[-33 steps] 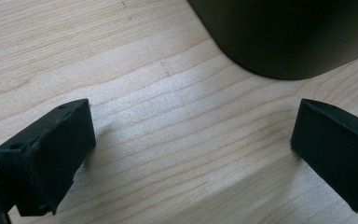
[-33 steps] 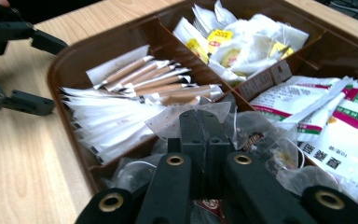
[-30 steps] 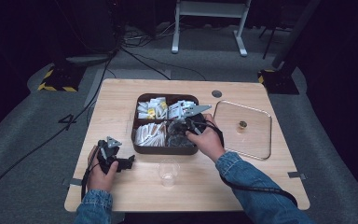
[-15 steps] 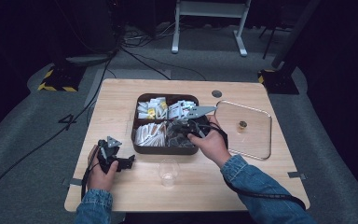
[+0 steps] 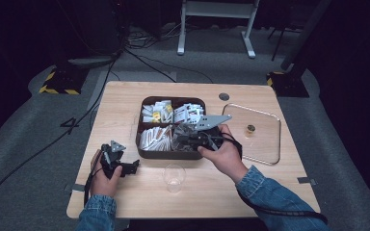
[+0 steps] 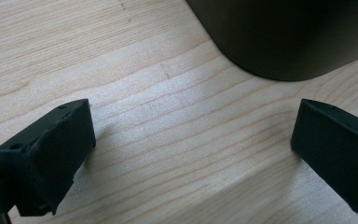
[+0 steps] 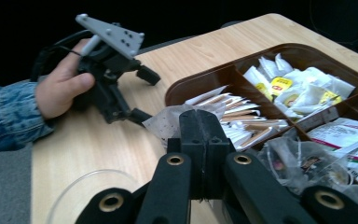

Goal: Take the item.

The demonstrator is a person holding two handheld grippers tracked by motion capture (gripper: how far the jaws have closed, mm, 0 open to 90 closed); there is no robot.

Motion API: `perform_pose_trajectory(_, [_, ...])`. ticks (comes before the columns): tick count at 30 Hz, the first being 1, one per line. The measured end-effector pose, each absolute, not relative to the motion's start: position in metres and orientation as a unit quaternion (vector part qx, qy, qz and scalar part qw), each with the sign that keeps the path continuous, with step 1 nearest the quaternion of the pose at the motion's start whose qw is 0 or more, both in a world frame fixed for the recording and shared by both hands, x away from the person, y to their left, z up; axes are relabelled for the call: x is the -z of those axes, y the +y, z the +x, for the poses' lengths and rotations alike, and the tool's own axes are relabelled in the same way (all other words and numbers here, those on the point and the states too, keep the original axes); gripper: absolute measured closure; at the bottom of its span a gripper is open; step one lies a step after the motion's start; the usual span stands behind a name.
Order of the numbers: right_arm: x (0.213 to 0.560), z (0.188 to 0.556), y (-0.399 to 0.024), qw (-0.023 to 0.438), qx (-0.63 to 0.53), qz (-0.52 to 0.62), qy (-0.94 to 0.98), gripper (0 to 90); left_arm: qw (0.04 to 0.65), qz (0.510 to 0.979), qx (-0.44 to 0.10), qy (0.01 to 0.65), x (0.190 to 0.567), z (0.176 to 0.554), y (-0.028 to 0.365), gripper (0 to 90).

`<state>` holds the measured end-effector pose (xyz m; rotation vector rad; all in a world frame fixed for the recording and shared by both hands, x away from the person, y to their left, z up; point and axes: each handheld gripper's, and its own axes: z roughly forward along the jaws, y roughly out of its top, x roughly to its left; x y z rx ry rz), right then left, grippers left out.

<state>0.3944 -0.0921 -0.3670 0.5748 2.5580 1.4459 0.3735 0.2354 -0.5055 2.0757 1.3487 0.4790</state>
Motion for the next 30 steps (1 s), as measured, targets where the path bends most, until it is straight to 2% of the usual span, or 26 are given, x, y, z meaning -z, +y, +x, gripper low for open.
perform_pose_trajectory(17, [0.369,0.354,-0.093,0.041,-0.491,0.159,0.855,90.0,0.305,0.784,-0.181,0.509,0.505,0.374,0.236,0.1])
perform_pose_trajectory(30, [0.392,0.341,-0.087,0.023,-0.468,0.148,0.871,90.0,0.305,0.784,-0.181,0.51,0.505,0.373,0.235,0.1])
